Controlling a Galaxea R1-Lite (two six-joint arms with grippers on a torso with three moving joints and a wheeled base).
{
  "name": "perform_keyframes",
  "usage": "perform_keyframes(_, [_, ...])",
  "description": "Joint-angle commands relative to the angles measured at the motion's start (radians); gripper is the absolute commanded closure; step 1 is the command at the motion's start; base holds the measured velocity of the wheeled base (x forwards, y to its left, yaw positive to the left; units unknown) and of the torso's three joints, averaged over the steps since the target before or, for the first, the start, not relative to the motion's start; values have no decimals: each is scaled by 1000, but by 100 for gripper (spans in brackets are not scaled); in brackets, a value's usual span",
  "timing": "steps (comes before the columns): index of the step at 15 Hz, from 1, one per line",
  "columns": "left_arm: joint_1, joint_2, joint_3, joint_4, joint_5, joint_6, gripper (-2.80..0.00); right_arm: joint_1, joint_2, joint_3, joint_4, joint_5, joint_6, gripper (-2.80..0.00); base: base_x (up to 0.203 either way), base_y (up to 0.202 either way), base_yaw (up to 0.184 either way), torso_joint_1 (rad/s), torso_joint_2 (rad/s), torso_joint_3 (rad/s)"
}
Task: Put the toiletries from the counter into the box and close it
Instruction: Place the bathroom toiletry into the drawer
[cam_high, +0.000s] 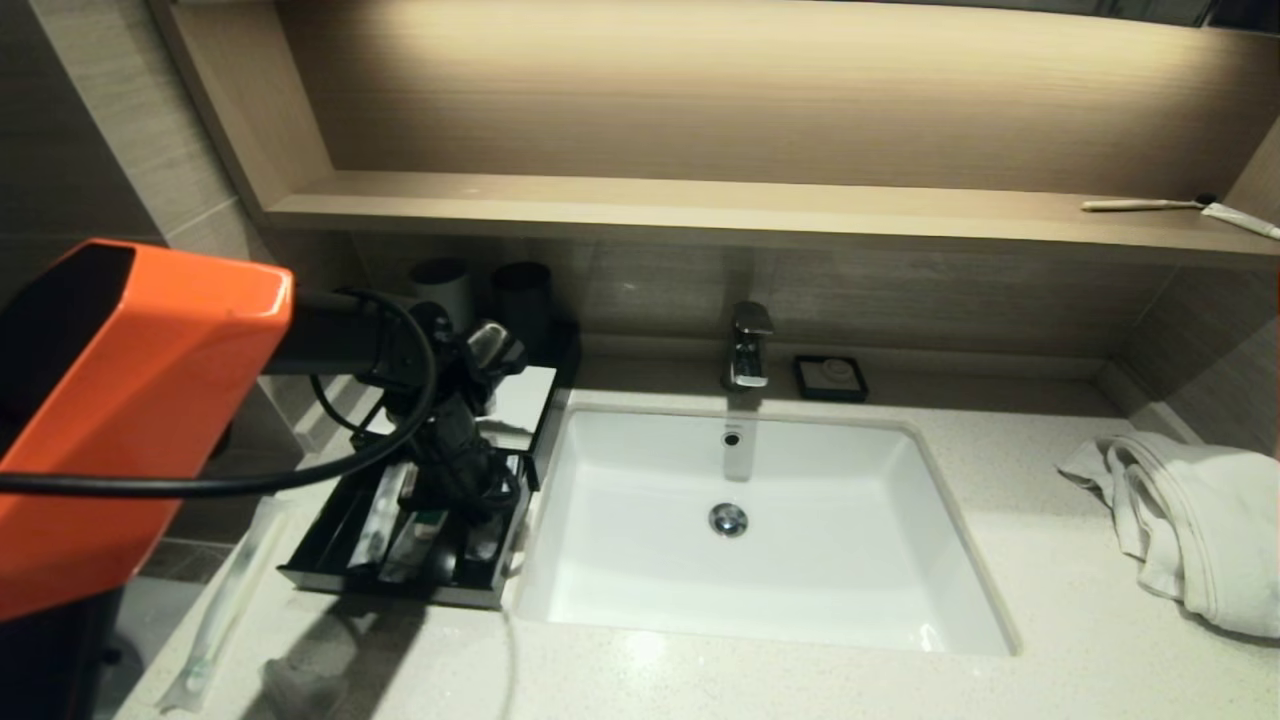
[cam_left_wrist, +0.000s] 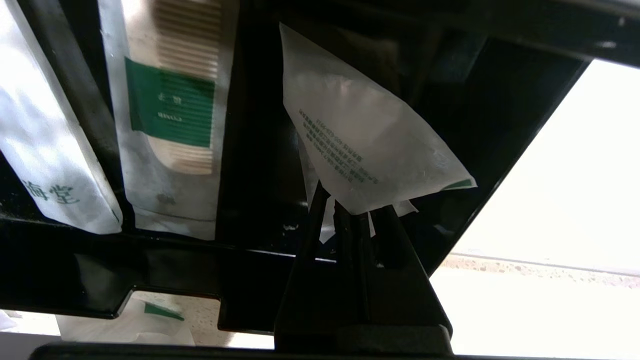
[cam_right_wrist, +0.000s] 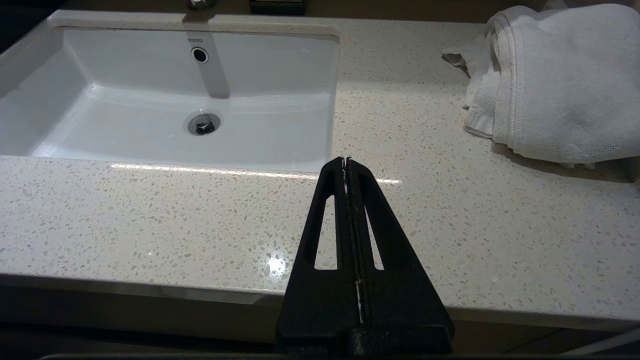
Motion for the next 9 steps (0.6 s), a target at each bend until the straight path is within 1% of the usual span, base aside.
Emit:
perform_keyframes(1, [6, 13, -10, 5, 5, -3, 0, 0, 0, 0, 0, 0, 0, 0, 0, 0, 0, 0, 0, 0])
perform_keyframes(4, [14, 28, -37, 7, 22, -1, 0, 0, 0, 0, 0, 0, 0, 0, 0, 0, 0, 0, 0, 0])
perform_keyframes(9, [18, 47, -63, 16, 23, 3, 0, 0, 0, 0, 0, 0, 0, 0, 0, 0, 0, 0, 0, 0])
